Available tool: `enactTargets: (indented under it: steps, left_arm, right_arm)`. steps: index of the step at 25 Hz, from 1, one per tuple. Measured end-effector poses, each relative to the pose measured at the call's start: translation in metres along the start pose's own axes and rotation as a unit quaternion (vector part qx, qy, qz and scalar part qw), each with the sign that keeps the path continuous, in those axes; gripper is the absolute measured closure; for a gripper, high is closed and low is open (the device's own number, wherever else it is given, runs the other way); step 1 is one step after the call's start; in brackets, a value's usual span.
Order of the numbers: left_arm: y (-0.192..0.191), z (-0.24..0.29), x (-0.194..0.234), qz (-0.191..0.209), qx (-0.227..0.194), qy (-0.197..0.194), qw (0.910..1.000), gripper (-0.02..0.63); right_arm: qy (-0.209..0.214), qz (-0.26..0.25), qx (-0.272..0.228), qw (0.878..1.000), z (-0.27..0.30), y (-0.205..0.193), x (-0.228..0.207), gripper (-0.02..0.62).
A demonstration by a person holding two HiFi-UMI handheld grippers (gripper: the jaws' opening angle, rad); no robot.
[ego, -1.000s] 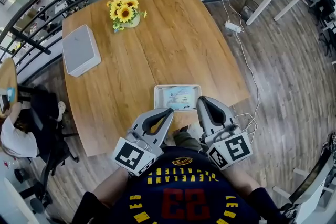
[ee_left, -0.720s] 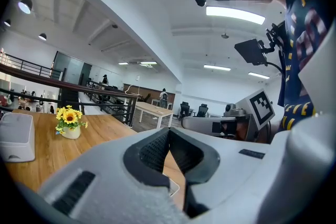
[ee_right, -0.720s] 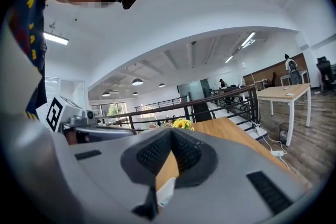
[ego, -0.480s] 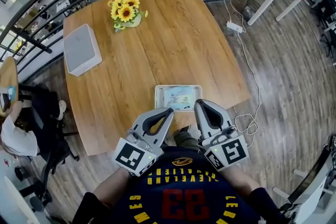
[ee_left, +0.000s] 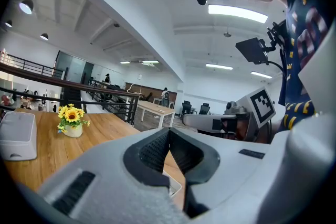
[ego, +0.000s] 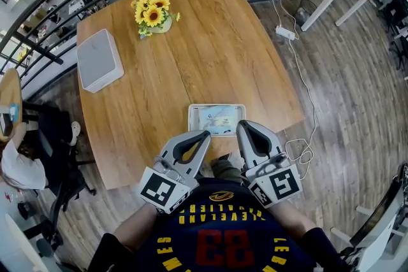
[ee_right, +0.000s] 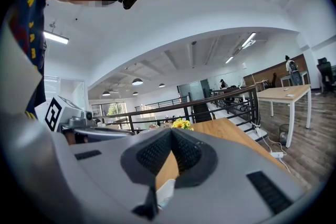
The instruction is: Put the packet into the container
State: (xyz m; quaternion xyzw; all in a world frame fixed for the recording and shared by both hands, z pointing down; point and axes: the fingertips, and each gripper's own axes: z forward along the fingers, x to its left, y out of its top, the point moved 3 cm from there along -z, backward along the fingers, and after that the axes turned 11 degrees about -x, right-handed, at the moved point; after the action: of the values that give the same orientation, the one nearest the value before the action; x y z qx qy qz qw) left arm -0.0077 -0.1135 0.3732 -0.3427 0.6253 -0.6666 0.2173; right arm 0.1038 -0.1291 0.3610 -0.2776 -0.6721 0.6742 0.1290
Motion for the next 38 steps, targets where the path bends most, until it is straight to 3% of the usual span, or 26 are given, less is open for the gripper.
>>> enactTargets:
  steps: [9,14,19,29,38]
  left_arm:
    - [-0.0009,0.0004,0.0024,0.004,0.001,-0.001,1.0,0.597]
    - [-0.0011,0.0006,0.0002,-0.016,0.01,0.003,0.9998,0.597]
    - [-0.0026,-0.0007,0.0031,0.002,0.006,-0.003,1.0,0.597]
    - [-0.0017,0.0015,0.0015,-0.015,0.013,0.001,0.9998,0.597]
    - [-0.0061,0.0003,0.0041,-0.002,0.01,0.002,0.9999,0.597]
  right_arm:
    - [0.003,-0.006,-0.001,1.0,0.0021,0.0015,-0.0003,0.583]
    - [0.006,-0.006,0.0,1.0,0.0025,0.0015,0.0008,0.583]
    - [0.017,-0.011,0.002,1.0,0.0033,0.0014,0.0065,0.583]
    - [0.015,-0.009,0.004,1.0,0.0034,0.0008,0.0051,0.583]
    - [0.014,-0.007,0.006,1.0,0.002,-0.0014,0.0042,0.583]
